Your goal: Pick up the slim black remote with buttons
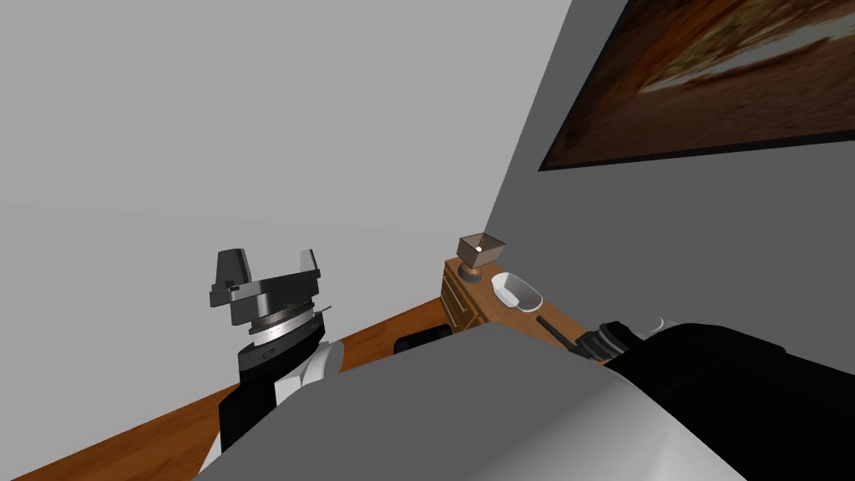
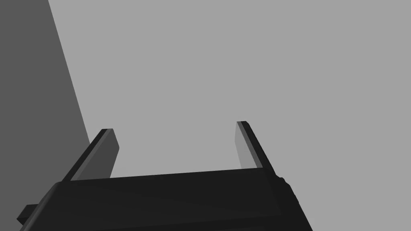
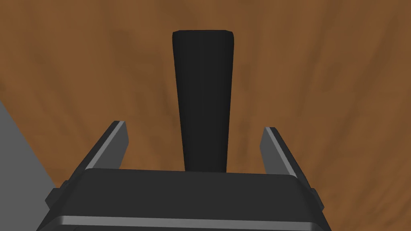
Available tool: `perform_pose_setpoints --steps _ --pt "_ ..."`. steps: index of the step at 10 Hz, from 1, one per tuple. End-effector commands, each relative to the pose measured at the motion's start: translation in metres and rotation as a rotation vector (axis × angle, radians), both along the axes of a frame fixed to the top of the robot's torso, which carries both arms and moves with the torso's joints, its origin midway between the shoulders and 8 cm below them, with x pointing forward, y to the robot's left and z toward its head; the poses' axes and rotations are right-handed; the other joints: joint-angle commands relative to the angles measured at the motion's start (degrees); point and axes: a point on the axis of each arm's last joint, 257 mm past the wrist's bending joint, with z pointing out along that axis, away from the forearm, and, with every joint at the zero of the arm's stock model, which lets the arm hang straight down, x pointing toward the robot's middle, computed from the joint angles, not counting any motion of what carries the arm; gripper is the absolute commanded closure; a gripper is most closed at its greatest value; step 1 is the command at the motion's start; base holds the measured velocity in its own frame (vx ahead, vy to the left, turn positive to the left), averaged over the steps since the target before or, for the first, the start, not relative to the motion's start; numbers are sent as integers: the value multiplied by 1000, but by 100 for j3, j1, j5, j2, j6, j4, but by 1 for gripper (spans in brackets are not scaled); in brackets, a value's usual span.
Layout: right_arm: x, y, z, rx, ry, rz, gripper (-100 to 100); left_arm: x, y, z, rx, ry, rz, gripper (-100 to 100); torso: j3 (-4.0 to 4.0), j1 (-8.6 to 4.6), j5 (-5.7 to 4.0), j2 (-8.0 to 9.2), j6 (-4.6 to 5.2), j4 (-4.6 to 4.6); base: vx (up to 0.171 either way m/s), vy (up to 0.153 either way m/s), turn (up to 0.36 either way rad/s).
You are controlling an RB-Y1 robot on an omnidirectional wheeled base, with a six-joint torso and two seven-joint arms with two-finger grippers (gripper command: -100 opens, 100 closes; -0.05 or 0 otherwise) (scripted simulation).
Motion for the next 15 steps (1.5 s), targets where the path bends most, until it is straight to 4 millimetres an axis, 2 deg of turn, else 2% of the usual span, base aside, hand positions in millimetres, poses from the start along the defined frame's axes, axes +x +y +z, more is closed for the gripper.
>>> perform_pose_setpoints --steps 1,3,4,5,9,10,11,13,14,15 --pt "-5 6 -12 0 -6 -6 -100 0 0 0 0 0 0 0 0 0 0 0 0 0 3 -27 46" --pt "-10 12 -24 -1 -11 -11 -100 0 0 0 0 0 0 0 7 -7 -2 12 0 3 -3 -39 47" --pt "-9 10 -21 1 -9 -13 -100 0 0 0 0 0 0 0 8 -7 -3 13 1 3 -2 -16 8" --pt "-9 10 -21 -1 -9 -11 100 0 0 0 0 0 0 0 8 0 1 13 1 3 0 0 0" --pt "-9 10 -21 1 -9 -9 100 0 0 0 0 0 0 0 7 -16 -9 12 3 3 0 0 0" --pt "-9 10 -21 1 -9 -9 0 0 0 0 0 0 0 0 7 -16 -9 11 3 3 0 0 0" --pt "-4 5 -10 0 -5 -5 100 0 0 0 0 0 0 0 7 -16 -9 11 3 3 1 22 -62" --pt "-1 1 -2 0 -1 -1 100 0 0 0 0 0 0 0 7 2 -1 12 6 3 2 35 -41" --pt "-2 2 -5 0 -1 1 100 0 0 0 0 0 0 0 6 3 0 10 4 3 2 11 0" --pt "-2 2 -5 0 -1 -1 0 0 0 0 0 0 0 0 6 -4 -3 10 5 3 0 0 0"
